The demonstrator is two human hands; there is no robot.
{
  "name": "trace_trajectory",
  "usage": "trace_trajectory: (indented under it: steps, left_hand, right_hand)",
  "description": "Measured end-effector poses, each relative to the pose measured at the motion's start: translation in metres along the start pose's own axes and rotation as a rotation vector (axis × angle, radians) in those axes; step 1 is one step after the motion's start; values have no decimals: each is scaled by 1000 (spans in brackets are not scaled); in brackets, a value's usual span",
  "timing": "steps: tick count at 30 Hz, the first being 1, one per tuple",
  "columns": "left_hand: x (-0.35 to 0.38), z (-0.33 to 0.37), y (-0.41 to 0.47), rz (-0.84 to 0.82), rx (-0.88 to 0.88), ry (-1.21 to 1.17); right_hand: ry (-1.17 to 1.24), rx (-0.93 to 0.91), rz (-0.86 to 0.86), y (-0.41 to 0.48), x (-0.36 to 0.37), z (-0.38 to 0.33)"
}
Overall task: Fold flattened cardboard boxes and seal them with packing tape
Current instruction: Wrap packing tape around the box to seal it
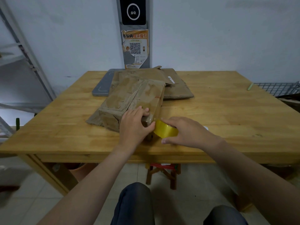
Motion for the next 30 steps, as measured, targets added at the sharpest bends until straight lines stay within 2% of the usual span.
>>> trace_trajectory:
  steps: [8,16,19,22,26,30]
  left_hand:
    - [-4,-8,-2,7,36,-115]
    - [-12,-10,-2,4,33,-171]
    - [-21,-21,4,-38,39,-243]
    - [-29,-39,13,-118,-26,-338]
    - [-32,-53,24,-157,-79,-354]
    - [-29,-51,28,-173,-78,-336]
  right_hand:
    - [42,44,-104,11,-15,-2]
    - [-166,47,-183,23,-25,-15]
    - [-98,34,-194,18,-21,-16]
    - [53,44,-111,6,-16,-3]
    - [16,154,14,-18,-17,38]
    - [-74,357,-80,-38,-13,87]
Point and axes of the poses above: each hand's wrist, its own y-axis towards the middle knuckle, its own x-axis out of the palm, z = x × y, the point moved 2 cm from there along y, towards the middle knuckle, and after that the axes turned 2 degrees about y, right-handed, at the moved point
